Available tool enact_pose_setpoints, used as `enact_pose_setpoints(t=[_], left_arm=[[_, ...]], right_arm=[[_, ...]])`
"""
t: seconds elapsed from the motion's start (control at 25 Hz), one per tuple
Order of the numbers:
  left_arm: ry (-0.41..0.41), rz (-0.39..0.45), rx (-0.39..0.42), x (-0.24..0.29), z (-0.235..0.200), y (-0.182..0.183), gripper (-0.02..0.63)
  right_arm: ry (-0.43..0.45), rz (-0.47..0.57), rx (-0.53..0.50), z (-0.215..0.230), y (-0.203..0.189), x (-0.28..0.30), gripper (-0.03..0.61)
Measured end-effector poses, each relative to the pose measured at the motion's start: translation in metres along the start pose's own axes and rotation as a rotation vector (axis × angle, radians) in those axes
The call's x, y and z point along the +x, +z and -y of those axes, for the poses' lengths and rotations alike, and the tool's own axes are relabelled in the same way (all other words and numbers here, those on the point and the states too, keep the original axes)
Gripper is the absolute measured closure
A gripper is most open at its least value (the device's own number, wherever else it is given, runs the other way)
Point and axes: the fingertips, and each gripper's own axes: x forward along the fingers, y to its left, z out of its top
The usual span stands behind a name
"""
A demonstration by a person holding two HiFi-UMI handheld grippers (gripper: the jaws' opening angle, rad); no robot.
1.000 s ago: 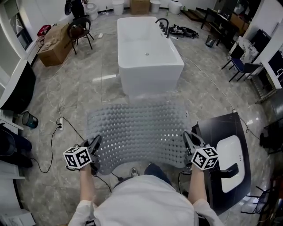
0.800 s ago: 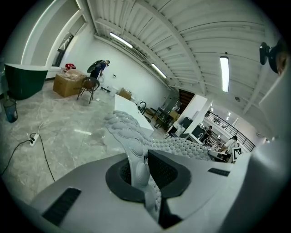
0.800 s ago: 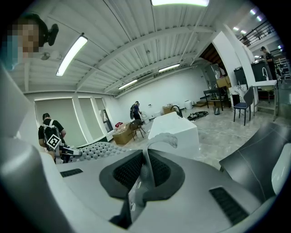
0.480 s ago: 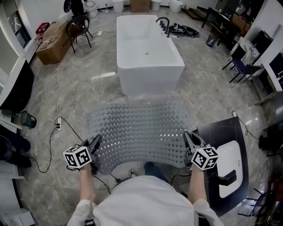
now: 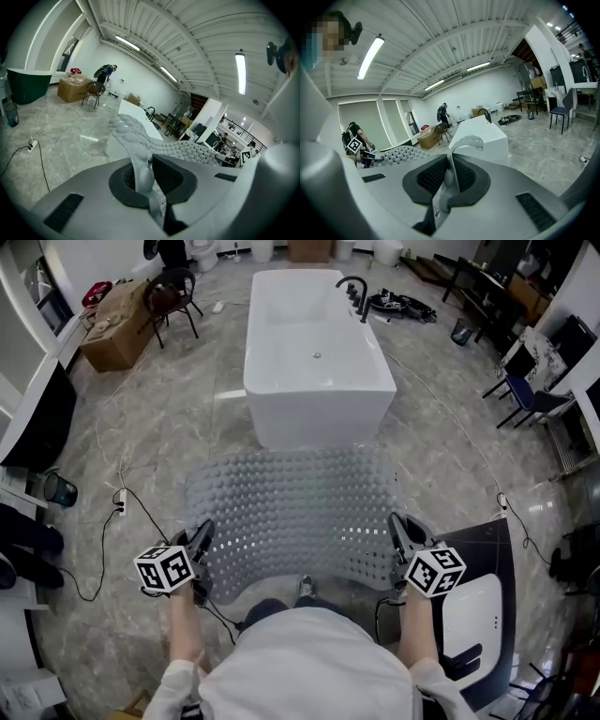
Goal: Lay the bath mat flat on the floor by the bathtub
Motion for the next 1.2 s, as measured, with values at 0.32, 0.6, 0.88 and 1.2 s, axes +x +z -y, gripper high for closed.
enact_pose_setpoints(t=[0.32,0.6,0.88,1.2], left_arm=[[0.021,-0.007,-0.001,0.042,0.016,0.015,0.571],[-0.002,-0.031,0.016,0.081,0.006,0.04,0.571],[-0.035,-0.043,0.001,0.124,-0.023,0.073,0.571],[-0.072,-0.058,-0.004,0.169,-0.062,0.107,0.571]], right_arm=[[0.003,-0.006,0.019,0.039,0.014,0.023,0.541],[-0.028,-0.017,0.044,0.06,0.02,0.055,0.541],[-0.077,-0.017,0.059,0.069,0.036,0.101,0.541],[-0.154,-0.024,0.055,0.073,0.056,0.157,0.541]])
